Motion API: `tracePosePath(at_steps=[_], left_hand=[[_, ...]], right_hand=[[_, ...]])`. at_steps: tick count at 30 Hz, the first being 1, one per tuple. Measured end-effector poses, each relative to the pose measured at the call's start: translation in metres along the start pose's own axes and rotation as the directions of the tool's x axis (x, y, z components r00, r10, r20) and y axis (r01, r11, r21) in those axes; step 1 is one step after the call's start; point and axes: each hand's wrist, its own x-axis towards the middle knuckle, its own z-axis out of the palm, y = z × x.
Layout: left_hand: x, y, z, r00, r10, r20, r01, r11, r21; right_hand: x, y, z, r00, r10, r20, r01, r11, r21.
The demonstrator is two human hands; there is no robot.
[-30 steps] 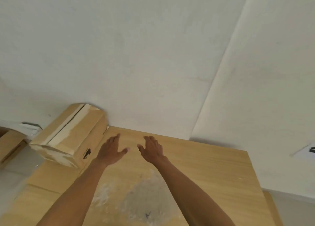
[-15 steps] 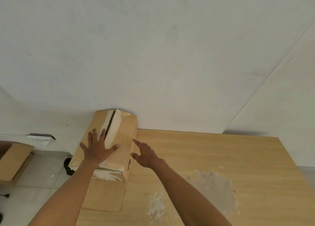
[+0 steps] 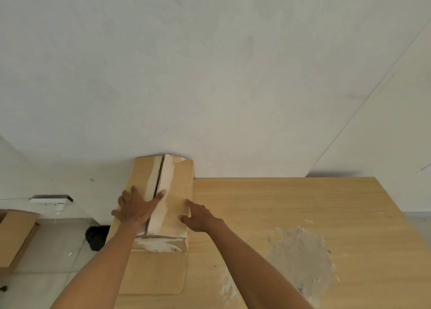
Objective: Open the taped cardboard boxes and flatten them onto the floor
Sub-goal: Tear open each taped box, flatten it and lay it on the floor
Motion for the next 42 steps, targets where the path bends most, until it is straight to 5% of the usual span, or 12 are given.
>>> tracePosePath(at_steps=[4, 9, 16, 23, 33, 37, 39, 42], left_hand=[[0.013, -0.018, -0.008, 0.993, -0.104, 0.056, 0.113, 0.973, -0.202], [0.006, -0.004, 0.007, 0.989, -0.136, 0.058, 0.144, 0.975, -0.171], [-0.033, 0.052, 0.021, 0.999, 0.011, 0.043, -0.002, 0.981, -0.193], [-0.1, 0.139, 0.082, 0.944, 0.108, 0.312, -0.08, 0.992, -0.099], [-0.178, 0.235, 0.14, 0.905, 0.173, 0.389, -0.108, 0.977, -0.184], [-0.182, 0.252, 0.143, 0.887, 0.17, 0.429, -0.042, 0.956, -0.291], [-0.171, 0.247, 0.137, 0.855, 0.217, 0.472, -0.043, 0.935, -0.352], [-0.158, 0.23, 0.117, 0.776, 0.351, 0.524, -0.003, 0.833, -0.554]], right_hand=[[-0.005, 0.0, -0.003, 1.0, 0.014, 0.004, -0.014, 0.999, 0.048], [-0.003, -0.008, -0.012, 0.983, 0.17, -0.073, -0.15, 0.963, 0.225], [-0.023, 0.035, -0.057, 0.91, 0.384, -0.156, -0.338, 0.905, 0.259], [-0.055, 0.117, -0.094, 0.838, 0.485, -0.249, -0.41, 0.862, 0.299], [-0.086, 0.202, -0.105, 0.776, 0.536, -0.332, -0.479, 0.844, 0.241], [-0.099, 0.236, -0.131, 0.835, 0.452, -0.316, -0.319, 0.863, 0.392], [-0.112, 0.253, -0.15, 0.883, 0.384, -0.271, -0.134, 0.759, 0.637], [-0.135, 0.278, -0.183, 0.931, 0.324, -0.167, -0.042, 0.552, 0.833]])
